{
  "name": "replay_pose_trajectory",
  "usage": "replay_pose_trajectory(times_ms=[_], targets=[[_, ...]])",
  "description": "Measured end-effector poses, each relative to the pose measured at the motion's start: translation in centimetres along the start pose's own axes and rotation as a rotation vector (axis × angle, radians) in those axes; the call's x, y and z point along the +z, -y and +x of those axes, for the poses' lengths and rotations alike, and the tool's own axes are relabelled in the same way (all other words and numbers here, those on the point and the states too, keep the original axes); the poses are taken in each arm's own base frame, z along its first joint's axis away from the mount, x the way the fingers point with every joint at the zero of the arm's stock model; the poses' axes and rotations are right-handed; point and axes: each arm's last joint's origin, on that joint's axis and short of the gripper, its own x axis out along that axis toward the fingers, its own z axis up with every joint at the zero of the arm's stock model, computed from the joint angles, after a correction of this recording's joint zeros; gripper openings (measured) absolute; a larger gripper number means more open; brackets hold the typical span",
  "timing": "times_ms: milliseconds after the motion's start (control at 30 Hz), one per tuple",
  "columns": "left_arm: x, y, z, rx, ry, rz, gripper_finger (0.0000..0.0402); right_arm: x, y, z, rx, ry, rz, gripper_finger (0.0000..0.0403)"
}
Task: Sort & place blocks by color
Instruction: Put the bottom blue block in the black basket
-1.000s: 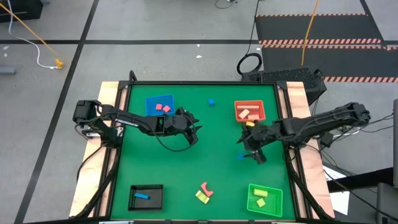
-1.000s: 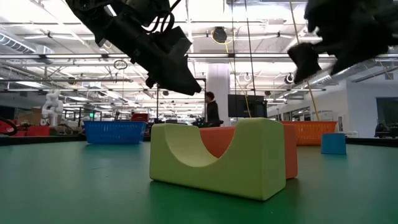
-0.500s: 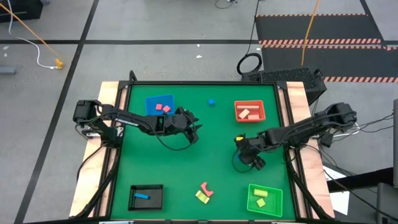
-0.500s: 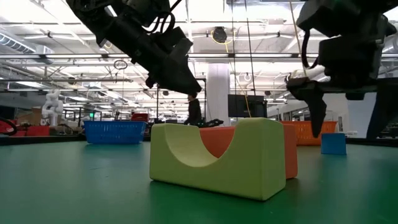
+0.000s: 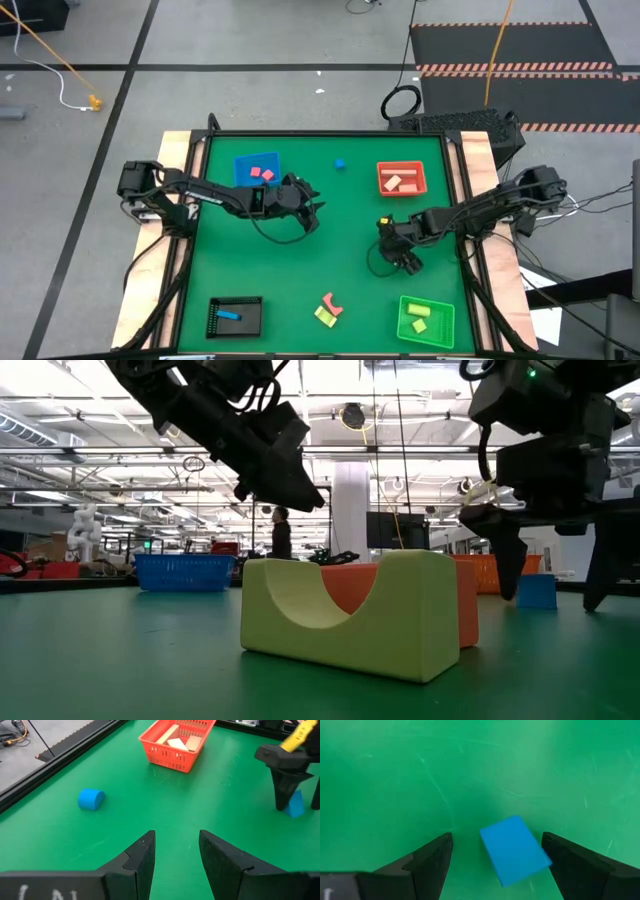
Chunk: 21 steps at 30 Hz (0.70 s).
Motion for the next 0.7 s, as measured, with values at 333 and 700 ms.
replay_pose_trajectory(times_ms=[333,700], targets=[[-0.02,0.03,-0.01,-0.001,-0.001,-0.018,0.0154,-0.09,-0.02,0.0,-0.005,-0.011,0.449,0.0275],[0.0,0.03,-0.02,-0.001,0.0,-0.02,0.0154,0.09,-0.08,0.01,0.002,0.004,0.463,0.0103]])
